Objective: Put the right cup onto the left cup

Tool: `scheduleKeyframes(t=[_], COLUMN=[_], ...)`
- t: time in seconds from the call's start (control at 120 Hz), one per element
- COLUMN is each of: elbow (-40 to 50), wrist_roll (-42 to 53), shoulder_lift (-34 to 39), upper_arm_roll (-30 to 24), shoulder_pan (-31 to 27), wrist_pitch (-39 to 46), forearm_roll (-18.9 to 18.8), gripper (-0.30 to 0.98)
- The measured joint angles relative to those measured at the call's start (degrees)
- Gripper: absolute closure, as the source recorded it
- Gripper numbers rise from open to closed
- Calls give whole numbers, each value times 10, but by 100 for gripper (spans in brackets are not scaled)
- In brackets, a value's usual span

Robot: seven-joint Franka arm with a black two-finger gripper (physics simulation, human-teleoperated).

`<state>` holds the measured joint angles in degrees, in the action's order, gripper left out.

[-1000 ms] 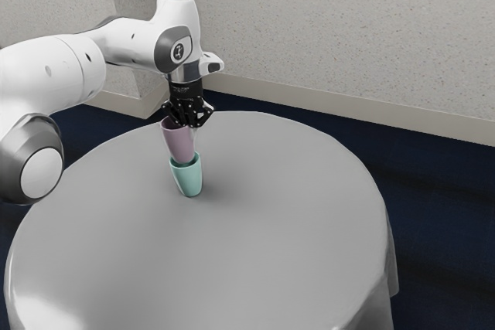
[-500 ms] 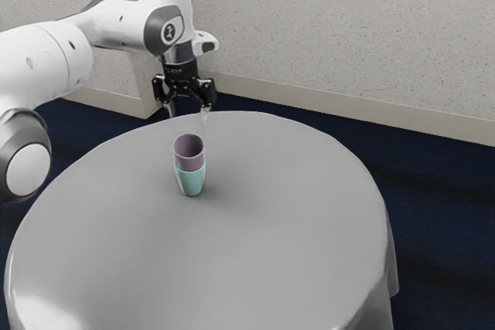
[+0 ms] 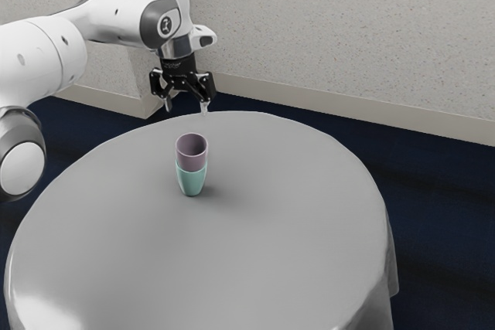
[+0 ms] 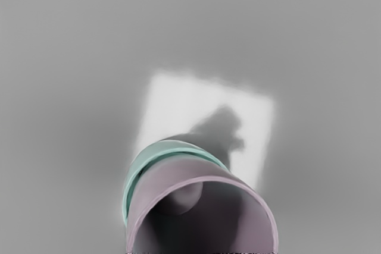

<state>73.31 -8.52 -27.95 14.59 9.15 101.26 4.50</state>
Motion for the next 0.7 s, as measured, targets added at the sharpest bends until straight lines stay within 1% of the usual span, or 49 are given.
scheduleKeyframes(t=[0.275,0.375,0.475,0.658,0.7], elbow=[2,4,9,59,63], wrist_roll=[1,1,0,9,16], shoulder_lift=[3,16,51,158,176], upper_arm_roll=[0,0,1,0,0], shoulder_pan=[0,1,8,23,28], wrist_pitch=[-1,-2,-21,-79,-88], forearm_roll=[0,-2,-4,-8,-15], gripper=[2,2,2,1,1])
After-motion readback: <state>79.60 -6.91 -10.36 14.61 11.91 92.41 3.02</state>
